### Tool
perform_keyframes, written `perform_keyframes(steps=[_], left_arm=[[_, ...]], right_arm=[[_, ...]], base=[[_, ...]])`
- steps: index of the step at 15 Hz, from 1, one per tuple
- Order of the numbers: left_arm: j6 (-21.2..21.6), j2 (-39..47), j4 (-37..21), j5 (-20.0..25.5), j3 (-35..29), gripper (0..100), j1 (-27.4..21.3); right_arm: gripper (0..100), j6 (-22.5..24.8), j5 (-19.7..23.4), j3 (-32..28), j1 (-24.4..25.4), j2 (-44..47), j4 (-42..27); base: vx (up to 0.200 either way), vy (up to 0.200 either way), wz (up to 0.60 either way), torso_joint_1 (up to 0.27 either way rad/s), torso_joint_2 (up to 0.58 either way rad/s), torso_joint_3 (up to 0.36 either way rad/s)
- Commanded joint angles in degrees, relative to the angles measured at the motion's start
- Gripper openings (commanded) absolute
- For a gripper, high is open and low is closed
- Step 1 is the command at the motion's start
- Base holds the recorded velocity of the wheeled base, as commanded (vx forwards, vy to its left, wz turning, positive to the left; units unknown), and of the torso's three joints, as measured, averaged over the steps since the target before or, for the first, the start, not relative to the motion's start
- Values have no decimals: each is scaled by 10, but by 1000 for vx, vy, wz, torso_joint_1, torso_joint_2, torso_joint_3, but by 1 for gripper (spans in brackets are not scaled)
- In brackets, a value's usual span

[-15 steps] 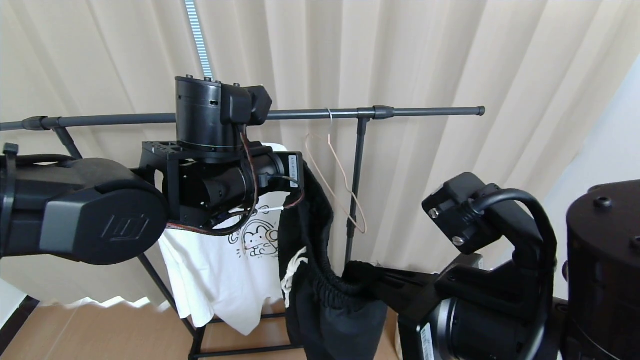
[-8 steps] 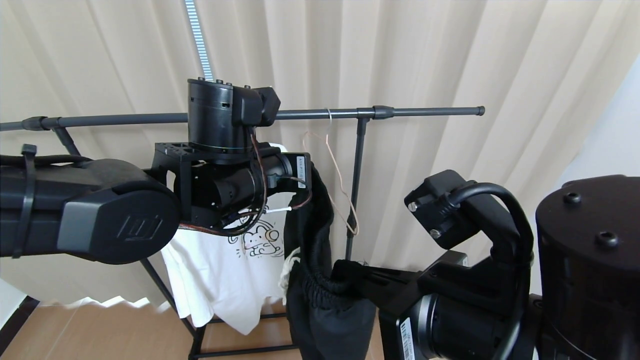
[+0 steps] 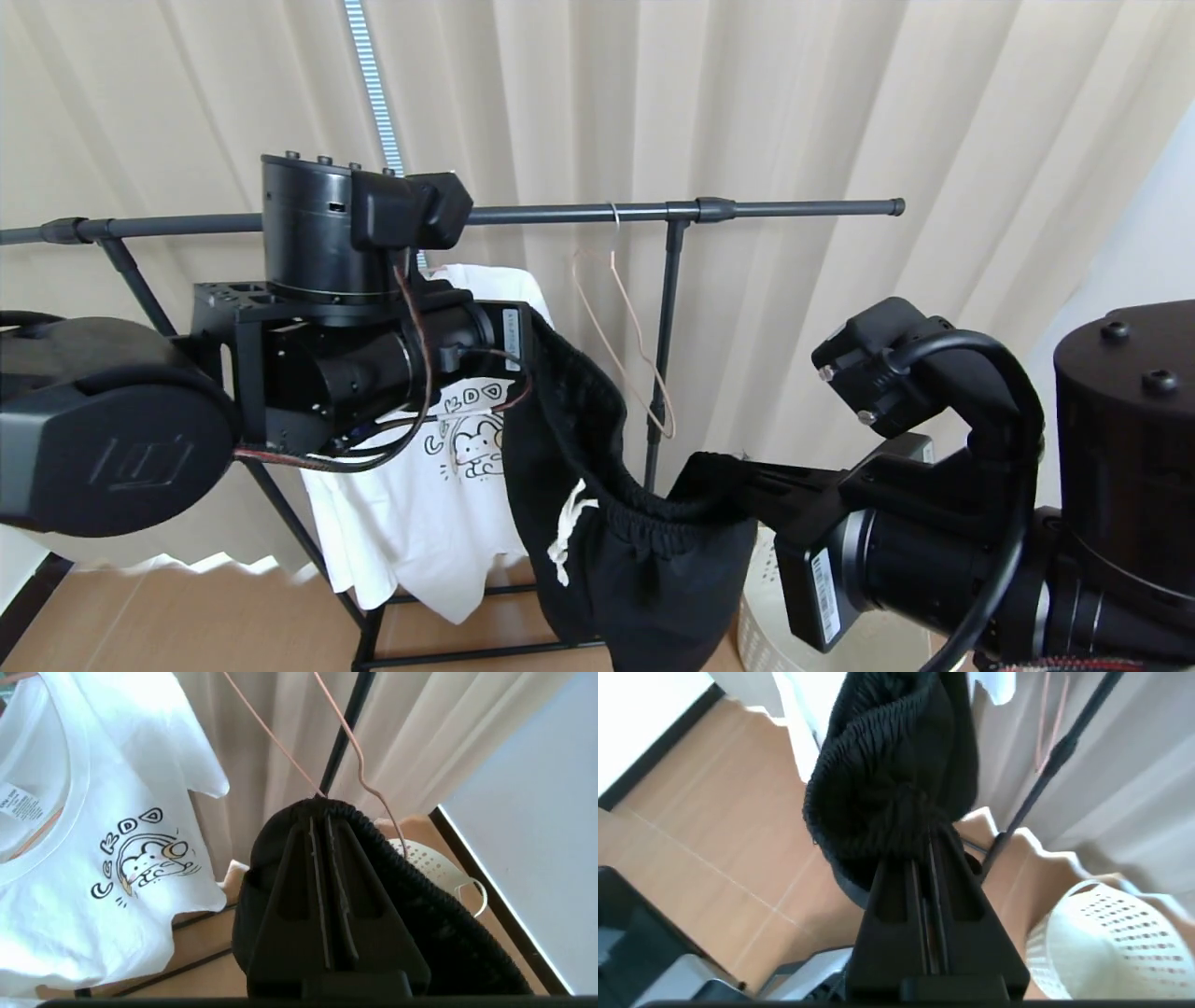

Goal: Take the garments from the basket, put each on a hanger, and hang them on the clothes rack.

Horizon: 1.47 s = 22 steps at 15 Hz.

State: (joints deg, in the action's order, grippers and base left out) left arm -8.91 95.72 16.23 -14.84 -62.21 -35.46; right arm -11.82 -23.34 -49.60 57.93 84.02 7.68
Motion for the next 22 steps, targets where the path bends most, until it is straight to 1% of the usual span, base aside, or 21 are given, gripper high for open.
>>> perform_keyframes(steps=[1, 3, 5, 7, 8, 9, 11, 12, 14, 15, 16, 17, 18, 19, 21, 22], left_arm=[[14, -62, 0, 0, 54, 0, 13], [34, -104, -5, 0, 104, 0, 16], [62, -155, -23, 0, 151, 0, 17], [79, -203, -56, 4, 191, 0, 16], [79, -231, -82, 5, 221, 0, 9], [79, -239, -90, 5, 238, 0, -4], [73, -247, -94, 5, 290, 0, -42], [62, -247, -94, 5, 300, 0, -60], [6, -239, -95, 5, 304, 0, -128], [-8, -230, -95, 5, 301, 0, -147], [-37, -207, -93, 6, 295, 0, -174], [-53, -192, -93, 6, 287, 0, -188], [-84, -167, -91, 7, 270, 0, -204], [-103, -155, -91, 17, 257, 0, -211], [-119, -141, -91, 37, 242, 0, -211], [-121, -140, -91, 37, 239, 0, -211]], right_arm=[[0, 15, 0, 7, -55, -7, 3], [0, 16, 1, 1, -92, -2, 7], [0, 16, 1, -23, -106, 7, 8], [0, 15, 0, -71, -114, 42, 7], [0, 15, -1, -107, -114, 73, 8], [0, 15, -6, -126, -114, 89, 8], [0, 12, -29, -184, -113, 143, 11], [0, 12, -32, -198, -112, 162, 22], [0, 15, -37, -214, -110, 207, 92], [0, 16, -37, -218, -106, 219, 113], [0, 16, -37, -230, -99, 238, 129], [0, 15, -37, -233, -96, 244, 131], [0, 15, -36, -240, -88, 250, 132], [0, 13, -36, -246, -84, 250, 132], [0, 12, -37, -252, -77, 248, 132], [0, 12, -37, -250, -77, 244, 132]], base=[[0, 0, 0, 0, 0, 0], [0, 0, 0, 0, 0, 0], [0, 0, 0, 0, 0, 0], [0, 0, 0, 0, 0, 0], [0, 0, 0, 0, 0, 0], [0, 0, 0, 0, 0, 0], [0, 0, 0, 0, 0, 0], [0, 0, 0, 0, 0, 0], [0, 0, 0, 0, 0, 0], [0, 0, 0, 0, 0, 0], [0, 0, 0, 0, 0, 0], [0, 0, 0, 0, 0, 0], [0, 0, 0, 0, 0, 0], [0, 0, 0, 0, 0, 0], [0, 0, 0, 0, 0, 0], [0, 0, 0, 0, 0, 0]])
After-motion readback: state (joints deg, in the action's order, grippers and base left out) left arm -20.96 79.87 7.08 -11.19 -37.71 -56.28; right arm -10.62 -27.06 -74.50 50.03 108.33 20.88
